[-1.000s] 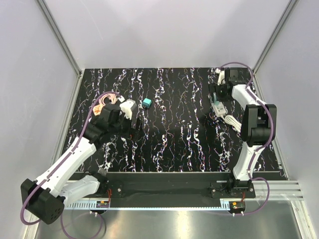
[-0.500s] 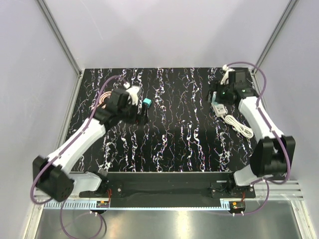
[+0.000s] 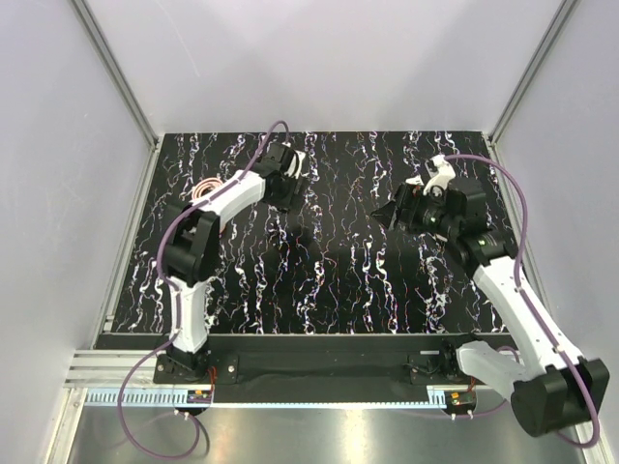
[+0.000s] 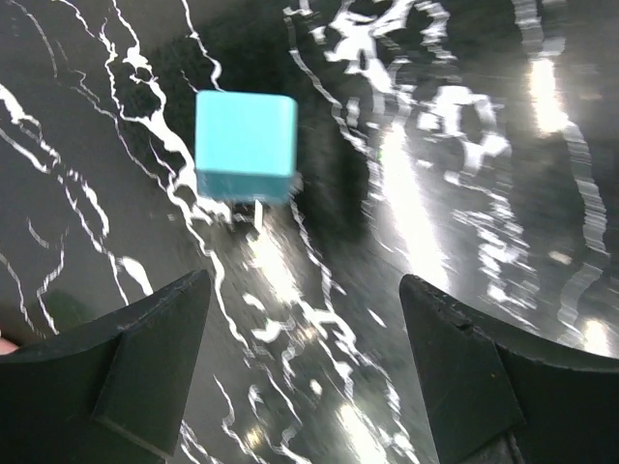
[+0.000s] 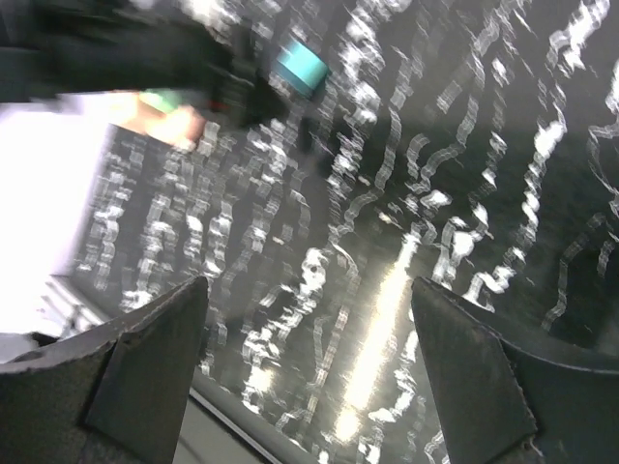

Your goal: Insert the plug

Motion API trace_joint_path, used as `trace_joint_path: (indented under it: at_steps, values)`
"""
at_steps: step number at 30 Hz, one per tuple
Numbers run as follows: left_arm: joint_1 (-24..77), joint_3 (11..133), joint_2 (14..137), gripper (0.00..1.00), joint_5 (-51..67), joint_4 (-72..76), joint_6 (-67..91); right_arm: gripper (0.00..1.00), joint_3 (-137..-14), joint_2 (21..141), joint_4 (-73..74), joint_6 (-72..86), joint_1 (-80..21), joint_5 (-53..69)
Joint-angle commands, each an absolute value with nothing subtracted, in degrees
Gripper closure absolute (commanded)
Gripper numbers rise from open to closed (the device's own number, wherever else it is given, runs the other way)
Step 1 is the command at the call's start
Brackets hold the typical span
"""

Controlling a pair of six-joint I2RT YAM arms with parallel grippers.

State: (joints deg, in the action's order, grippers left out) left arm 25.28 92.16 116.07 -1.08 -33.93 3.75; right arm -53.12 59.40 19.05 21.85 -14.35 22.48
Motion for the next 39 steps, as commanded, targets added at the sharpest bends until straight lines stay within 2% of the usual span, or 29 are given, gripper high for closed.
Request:
trace_joint_path:
  at_steps: [1, 4, 8, 21, 22, 23, 25, 26, 27, 30, 33, 36, 39]
  values:
    - [24.3, 98.0, 118.4, 0.17, -4.3, -33.5, 0.4, 0.07, -52.6, 56.3, 13.3, 24.3, -14.3, 25.7]
    - [23.8, 102.1, 123.2, 0.17, -8.2, -34.8, -1.1, 0.07, -52.5, 56.1, 12.8, 24.7, -14.3, 26.6]
    - [22.8, 104.5, 126.3, 0.18, -6.6, -34.8, -1.6, 0.07, -53.0, 56.4, 12.4, 24.5, -14.3, 27.3]
    - [22.1, 109.2, 132.6, 0.46, -0.4, -35.3, -4.0, 0.07, -53.5, 58.5, 12.0, 24.0, -14.3, 27.9]
    - [22.1, 109.7, 133.1, 0.49, -0.3, -35.3, -4.1, 0.07, -53.4, 58.6, 12.1, 24.0, -14.3, 27.9]
    - [22.1, 109.8, 133.2, 0.68, -0.3, -35.4, -4.1, 0.07, -53.4, 58.7, 12.1, 24.0, -14.3, 27.9]
    - [22.1, 109.3, 132.6, 0.83, 1.0, -35.4, -3.5, 0.07, -53.1, 58.9, 12.0, 24.1, -14.3, 27.9]
    - [22.1, 108.7, 131.9, 0.94, 2.2, -35.3, -2.7, 0.08, -52.8, 59.0, 12.1, 24.0, -14.3, 27.8]
    - [22.1, 108.1, 131.1, 0.98, 3.0, -35.2, -2.3, 0.08, -52.5, 59.1, 12.3, 24.2, -14.3, 27.8]
    - [22.8, 102.6, 124.5, 1.0, 5.7, -33.7, -0.7, 0.09, -52.5, 59.8, 13.2, 26.1, -14.2, 26.8]
    - [24.9, 88.8, 109.1, 1.0, 7.1, -26.0, -0.2, 0.11, -53.9, 62.0, 14.8, 29.0, -14.3, 28.5]
    - [29.0, 79.2, 95.9, 1.0, 9.6, -21.6, -0.2, 0.13, -55.4, 64.4, 16.3, 32.2, -14.2, 32.2]
    - [35.1, 71.4, 84.2, 1.0, 7.2, -18.2, -1.0, 0.19, -57.6, 67.3, 17.5, 36.6, -14.2, 39.7]
